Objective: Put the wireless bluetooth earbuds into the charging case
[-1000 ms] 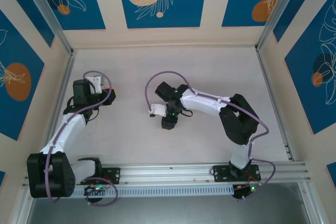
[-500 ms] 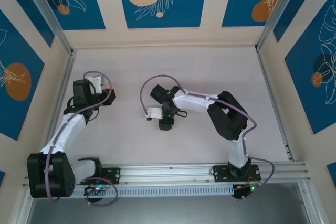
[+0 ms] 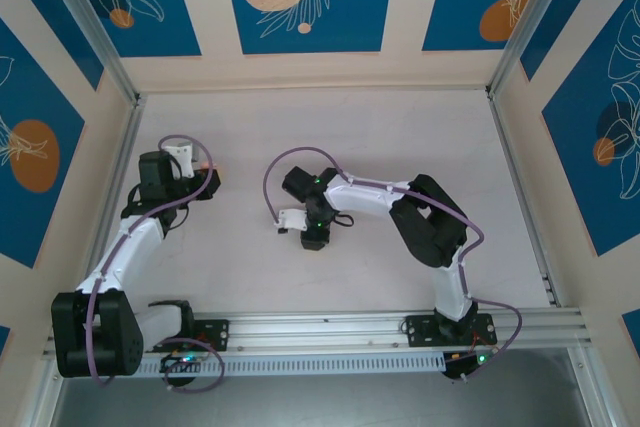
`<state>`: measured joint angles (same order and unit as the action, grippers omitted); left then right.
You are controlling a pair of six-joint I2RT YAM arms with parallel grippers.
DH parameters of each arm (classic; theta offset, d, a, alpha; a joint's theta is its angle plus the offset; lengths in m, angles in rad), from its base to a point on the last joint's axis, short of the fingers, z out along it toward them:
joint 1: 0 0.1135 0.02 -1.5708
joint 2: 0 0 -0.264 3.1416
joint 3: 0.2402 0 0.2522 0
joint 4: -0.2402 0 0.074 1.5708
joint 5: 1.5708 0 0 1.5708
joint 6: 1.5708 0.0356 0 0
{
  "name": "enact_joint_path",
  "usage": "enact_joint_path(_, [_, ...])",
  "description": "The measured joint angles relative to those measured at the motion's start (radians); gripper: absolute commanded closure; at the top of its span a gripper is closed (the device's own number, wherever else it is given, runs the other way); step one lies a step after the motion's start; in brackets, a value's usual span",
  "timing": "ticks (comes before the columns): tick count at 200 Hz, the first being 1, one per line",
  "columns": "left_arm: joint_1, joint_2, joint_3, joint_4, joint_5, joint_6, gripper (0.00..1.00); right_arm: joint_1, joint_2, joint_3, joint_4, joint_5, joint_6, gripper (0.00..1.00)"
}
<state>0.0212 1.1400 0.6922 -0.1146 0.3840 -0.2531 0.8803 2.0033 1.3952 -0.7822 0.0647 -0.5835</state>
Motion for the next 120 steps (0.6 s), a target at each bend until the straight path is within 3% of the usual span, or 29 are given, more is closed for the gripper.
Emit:
enact_joint_path(26, [-0.004,0.0,0.0,0.002,0.0,0.0,0.92,0.001,-0.003,0.0,0.002,0.0,0.019,0.88])
enact_joint_path(52, [-0.013,0.0,0.0,0.002,0.0,0.001,0.92,0.0,-0.007,-0.002,0.003,0.0,0.037,0.89])
enact_joint_path(75, [-0.018,0.0,0.0,0.002,-0.001,0.001,0.92,0.0,-0.01,-0.005,0.008,0.004,0.054,0.77])
enact_joint_path(120, [-0.025,0.0,0.0,-0.002,-0.008,0.016,0.92,0.003,-0.01,-0.011,0.006,0.032,0.128,0.75])
